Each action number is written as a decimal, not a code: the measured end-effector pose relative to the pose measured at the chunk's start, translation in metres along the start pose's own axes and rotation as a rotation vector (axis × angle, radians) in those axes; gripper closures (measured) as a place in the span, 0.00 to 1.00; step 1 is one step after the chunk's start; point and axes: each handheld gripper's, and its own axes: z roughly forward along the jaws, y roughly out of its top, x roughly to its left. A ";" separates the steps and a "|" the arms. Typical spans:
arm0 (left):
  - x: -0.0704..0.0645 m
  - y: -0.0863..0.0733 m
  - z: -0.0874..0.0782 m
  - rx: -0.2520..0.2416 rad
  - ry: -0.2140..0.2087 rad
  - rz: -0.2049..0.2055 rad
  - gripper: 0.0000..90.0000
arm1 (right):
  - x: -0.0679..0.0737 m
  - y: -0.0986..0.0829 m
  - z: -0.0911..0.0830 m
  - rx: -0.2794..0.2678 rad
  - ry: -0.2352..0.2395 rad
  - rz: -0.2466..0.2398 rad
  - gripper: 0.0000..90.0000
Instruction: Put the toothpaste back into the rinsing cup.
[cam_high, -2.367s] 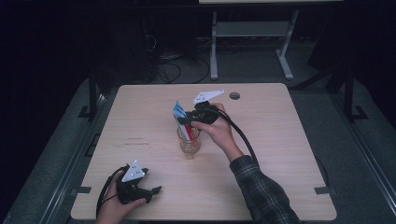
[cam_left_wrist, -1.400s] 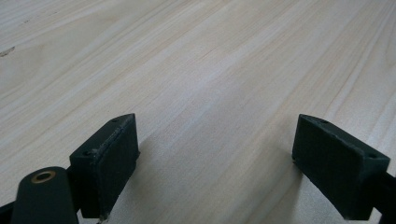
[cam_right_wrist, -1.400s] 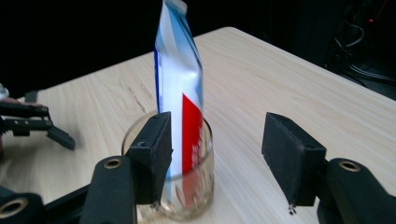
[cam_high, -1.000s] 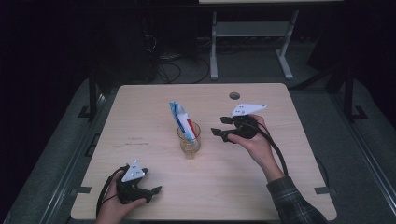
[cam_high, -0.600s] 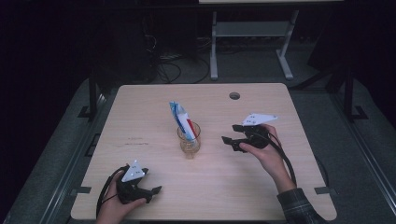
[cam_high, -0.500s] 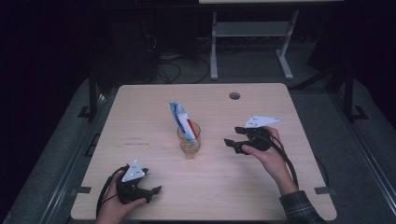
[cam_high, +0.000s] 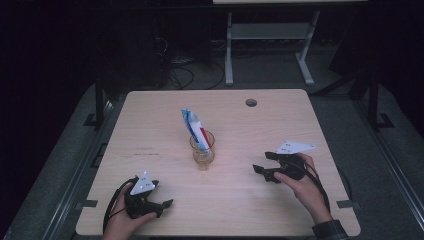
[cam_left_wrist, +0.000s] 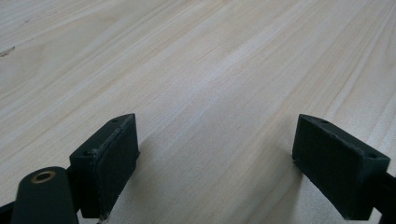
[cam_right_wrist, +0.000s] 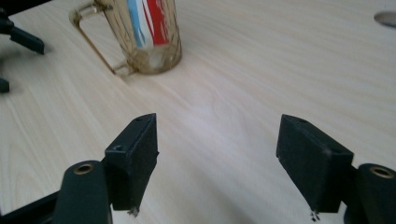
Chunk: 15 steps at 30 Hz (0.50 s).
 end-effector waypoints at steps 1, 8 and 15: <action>0.000 0.000 0.000 0.000 0.000 0.000 0.15 | 0.000 -0.004 -0.002 0.007 -0.004 0.001 0.31; 0.000 0.000 0.000 -0.002 0.001 0.000 0.15 | -0.001 -0.032 -0.015 0.046 -0.028 0.019 0.28; 0.000 0.000 0.000 0.000 0.000 0.000 0.15 | 0.001 -0.054 -0.024 0.085 -0.055 0.015 0.25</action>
